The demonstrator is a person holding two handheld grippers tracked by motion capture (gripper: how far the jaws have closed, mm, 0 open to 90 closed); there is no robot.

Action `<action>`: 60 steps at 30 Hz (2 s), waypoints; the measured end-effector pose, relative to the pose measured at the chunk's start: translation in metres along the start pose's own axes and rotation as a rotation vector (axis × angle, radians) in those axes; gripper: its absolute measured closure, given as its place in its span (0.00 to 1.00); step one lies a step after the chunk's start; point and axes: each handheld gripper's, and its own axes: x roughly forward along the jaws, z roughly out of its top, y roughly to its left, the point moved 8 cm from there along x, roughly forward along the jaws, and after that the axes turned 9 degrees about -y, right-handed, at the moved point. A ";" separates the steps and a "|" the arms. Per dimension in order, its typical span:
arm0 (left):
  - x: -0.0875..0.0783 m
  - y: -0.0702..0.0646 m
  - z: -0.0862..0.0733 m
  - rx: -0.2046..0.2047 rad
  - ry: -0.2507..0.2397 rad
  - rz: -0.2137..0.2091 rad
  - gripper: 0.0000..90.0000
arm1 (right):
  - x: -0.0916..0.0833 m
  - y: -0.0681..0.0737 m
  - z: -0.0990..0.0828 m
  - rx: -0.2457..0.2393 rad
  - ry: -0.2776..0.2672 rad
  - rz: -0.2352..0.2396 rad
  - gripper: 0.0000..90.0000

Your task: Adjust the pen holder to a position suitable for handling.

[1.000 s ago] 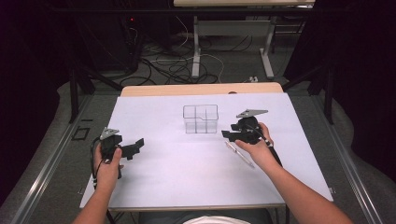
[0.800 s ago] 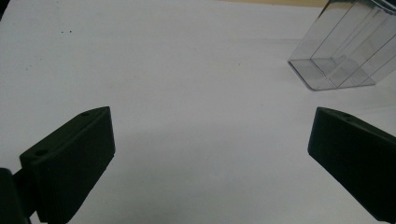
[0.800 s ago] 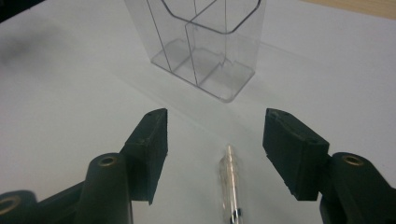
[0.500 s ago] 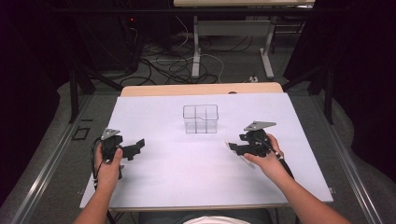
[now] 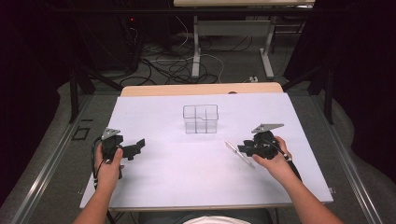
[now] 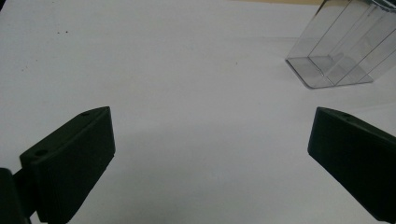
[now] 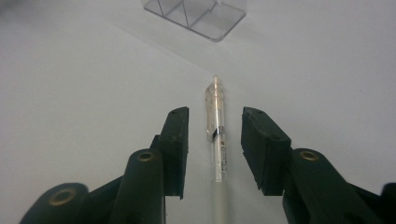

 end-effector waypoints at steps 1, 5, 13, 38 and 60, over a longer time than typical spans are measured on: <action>0.000 0.000 0.000 -0.001 0.000 0.000 0.01 | 0.000 -0.001 -0.001 -0.008 0.008 -0.003 0.72; 0.000 0.000 0.000 0.000 0.000 0.000 0.01 | 0.001 -0.004 -0.009 0.001 0.060 -0.015 0.74; 0.001 0.000 -0.001 0.001 0.002 0.001 0.01 | 0.006 -0.003 -0.020 -0.030 0.148 -0.030 0.74; 0.002 -0.001 -0.002 0.009 0.014 -0.006 0.01 | 0.016 0.000 -0.041 -0.065 0.284 -0.024 0.78; 0.005 -0.005 -0.004 0.021 0.027 -0.016 0.01 | 0.018 0.005 -0.040 -0.135 0.378 -0.066 0.89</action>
